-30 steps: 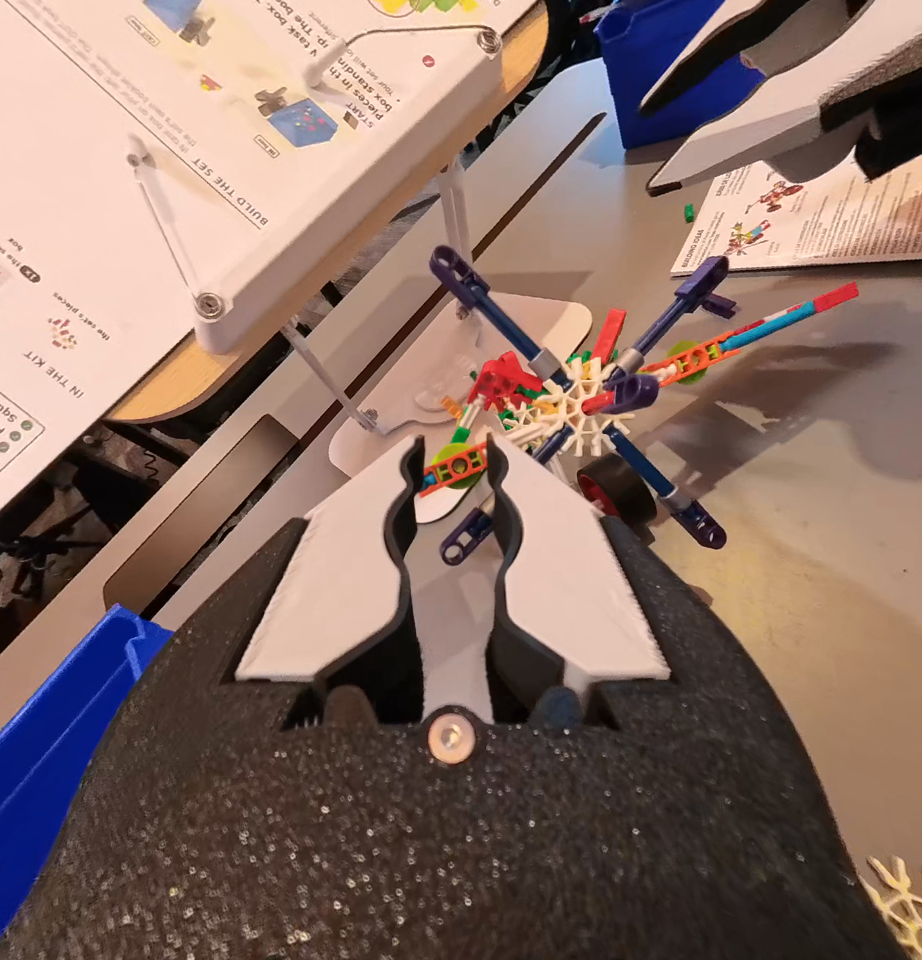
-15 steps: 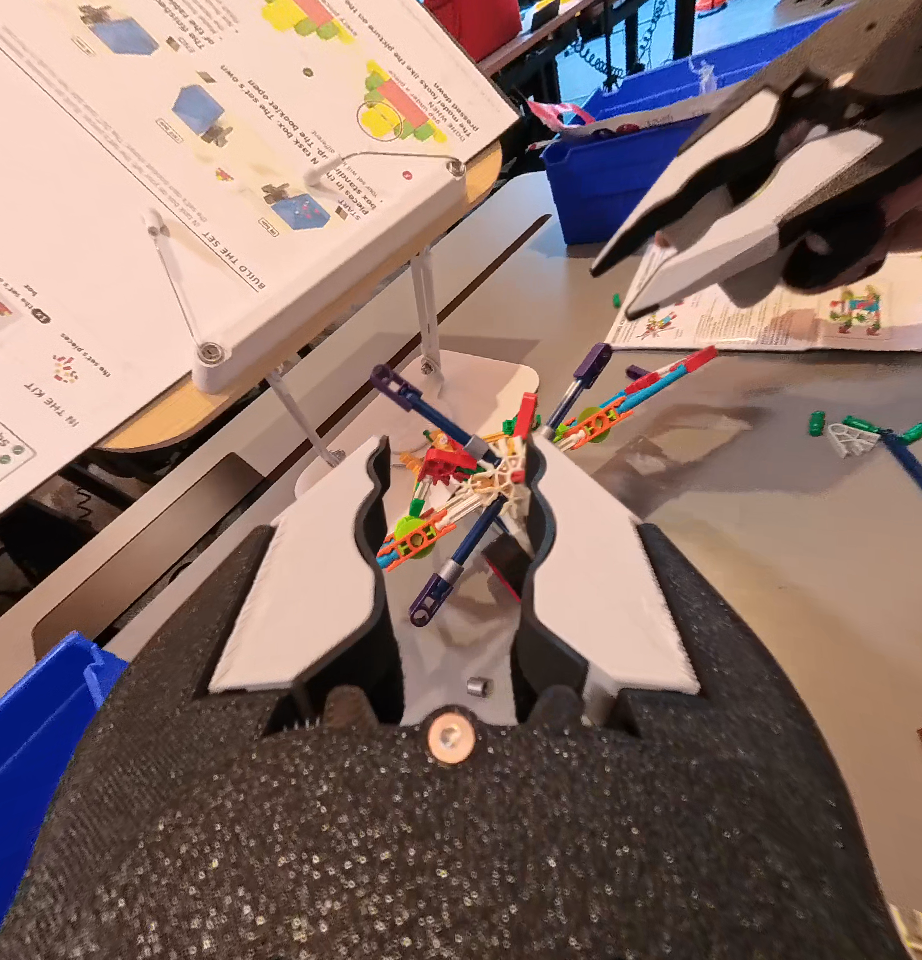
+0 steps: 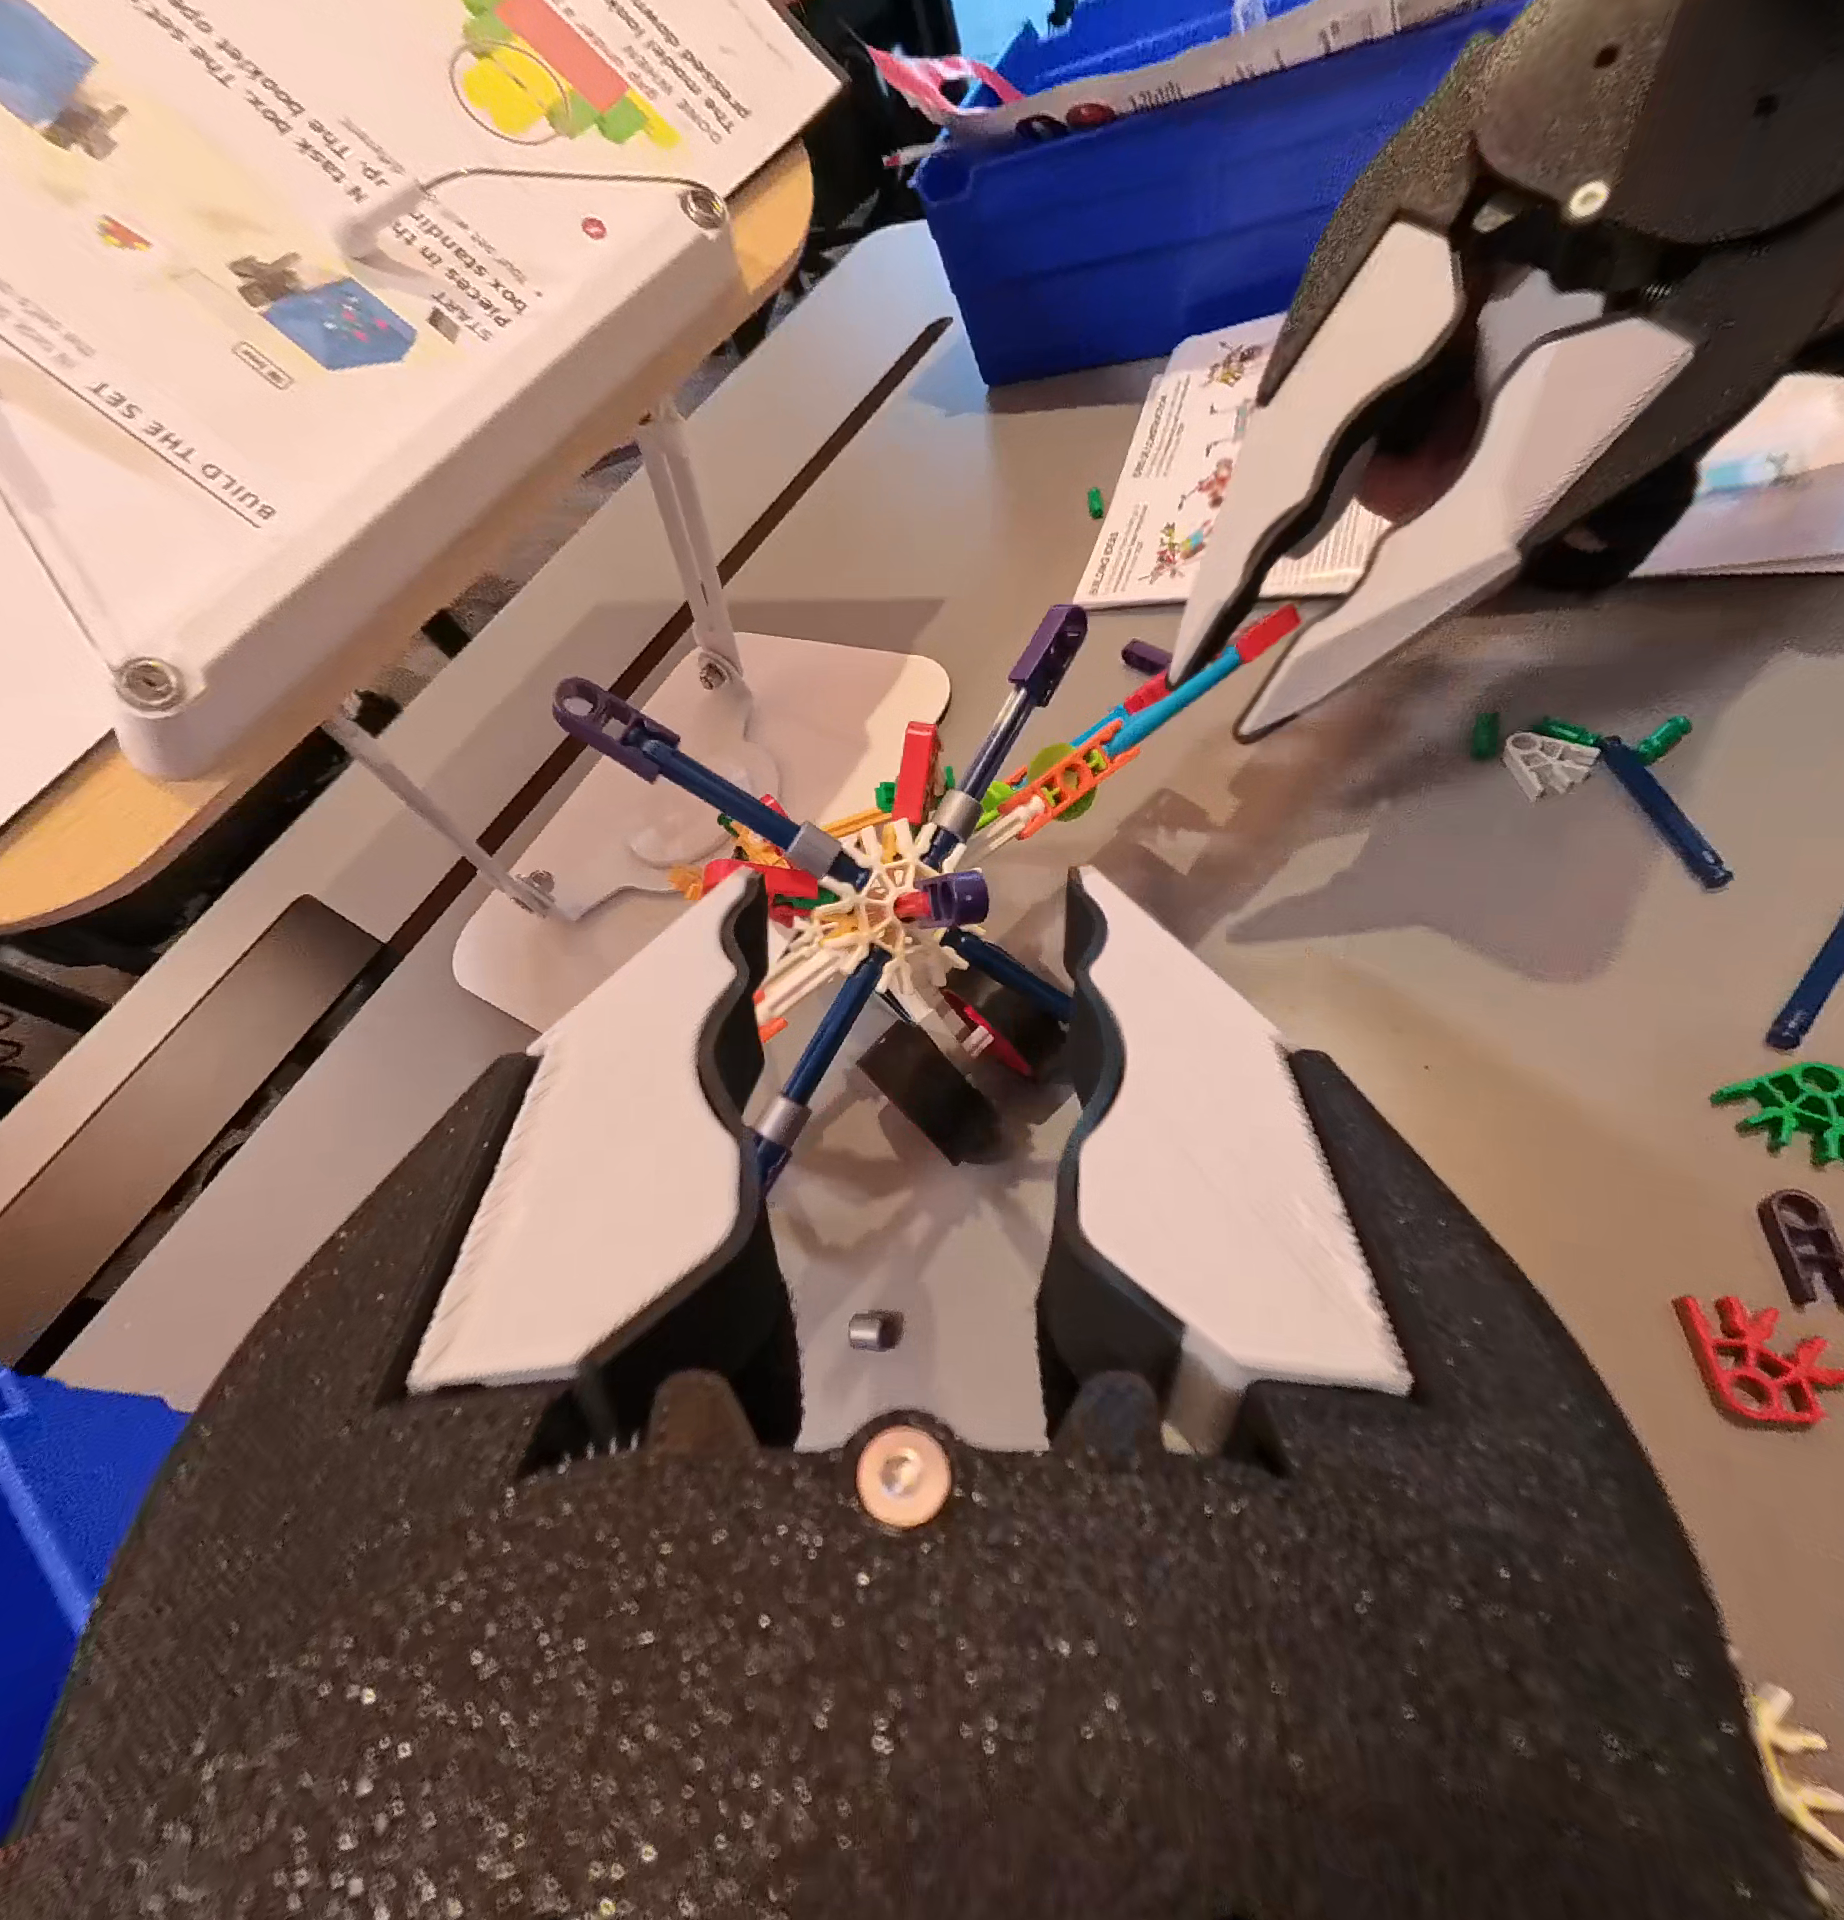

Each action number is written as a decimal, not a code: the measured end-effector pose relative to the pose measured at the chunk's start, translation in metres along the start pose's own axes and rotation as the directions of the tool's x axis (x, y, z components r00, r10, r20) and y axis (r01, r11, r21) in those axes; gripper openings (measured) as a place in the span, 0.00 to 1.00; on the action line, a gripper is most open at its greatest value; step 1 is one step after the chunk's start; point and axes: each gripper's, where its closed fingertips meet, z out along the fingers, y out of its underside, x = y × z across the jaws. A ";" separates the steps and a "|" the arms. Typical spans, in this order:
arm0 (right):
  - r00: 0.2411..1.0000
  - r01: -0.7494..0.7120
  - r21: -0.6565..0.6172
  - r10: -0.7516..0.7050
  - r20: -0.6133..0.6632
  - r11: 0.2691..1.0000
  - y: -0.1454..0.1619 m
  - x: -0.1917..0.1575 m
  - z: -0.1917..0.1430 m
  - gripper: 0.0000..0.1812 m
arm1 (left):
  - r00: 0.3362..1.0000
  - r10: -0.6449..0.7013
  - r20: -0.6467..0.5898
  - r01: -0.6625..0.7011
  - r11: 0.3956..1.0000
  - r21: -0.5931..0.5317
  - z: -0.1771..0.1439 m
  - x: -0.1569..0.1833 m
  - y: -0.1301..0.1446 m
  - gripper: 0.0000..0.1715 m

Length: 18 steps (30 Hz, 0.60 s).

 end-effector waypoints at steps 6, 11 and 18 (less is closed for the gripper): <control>0.999 0.016 -0.021 -0.017 -0.036 1.000 0.001 0.003 0.004 0.05 | 1.000 0.011 0.001 -0.011 1.000 -0.023 0.015 0.008 0.003 0.29; 0.999 0.049 -0.044 -0.050 -0.013 0.998 0.001 -0.010 0.008 0.06 | 0.996 0.017 0.086 -0.015 1.000 -0.027 0.017 -0.004 0.003 0.13; 0.993 0.103 -0.056 -0.099 0.071 0.993 -0.009 -0.044 0.020 0.09 | 0.997 -0.006 0.079 0.004 1.000 0.020 0.015 -0.006 0.001 0.02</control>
